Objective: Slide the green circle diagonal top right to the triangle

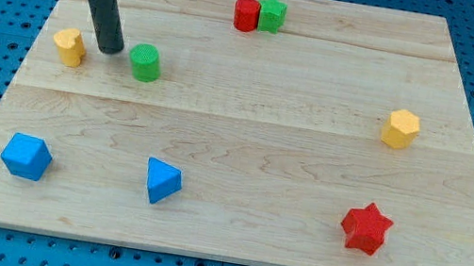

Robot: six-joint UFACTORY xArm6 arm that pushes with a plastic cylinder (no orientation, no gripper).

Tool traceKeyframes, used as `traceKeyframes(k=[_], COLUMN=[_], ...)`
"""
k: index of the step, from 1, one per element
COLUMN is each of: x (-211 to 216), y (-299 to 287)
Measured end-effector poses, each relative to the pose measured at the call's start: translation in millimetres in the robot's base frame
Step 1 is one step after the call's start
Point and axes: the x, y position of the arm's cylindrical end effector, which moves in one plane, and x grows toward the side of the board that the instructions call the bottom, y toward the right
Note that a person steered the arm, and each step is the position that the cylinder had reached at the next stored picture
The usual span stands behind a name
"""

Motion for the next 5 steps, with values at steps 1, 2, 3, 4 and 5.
traceKeyframes(k=[1, 2, 3, 4, 5], x=[21.3, -2.9, -21.1, -18.6, 1.8], y=[37.0, -14.2, 17.0, 84.5, 92.4])
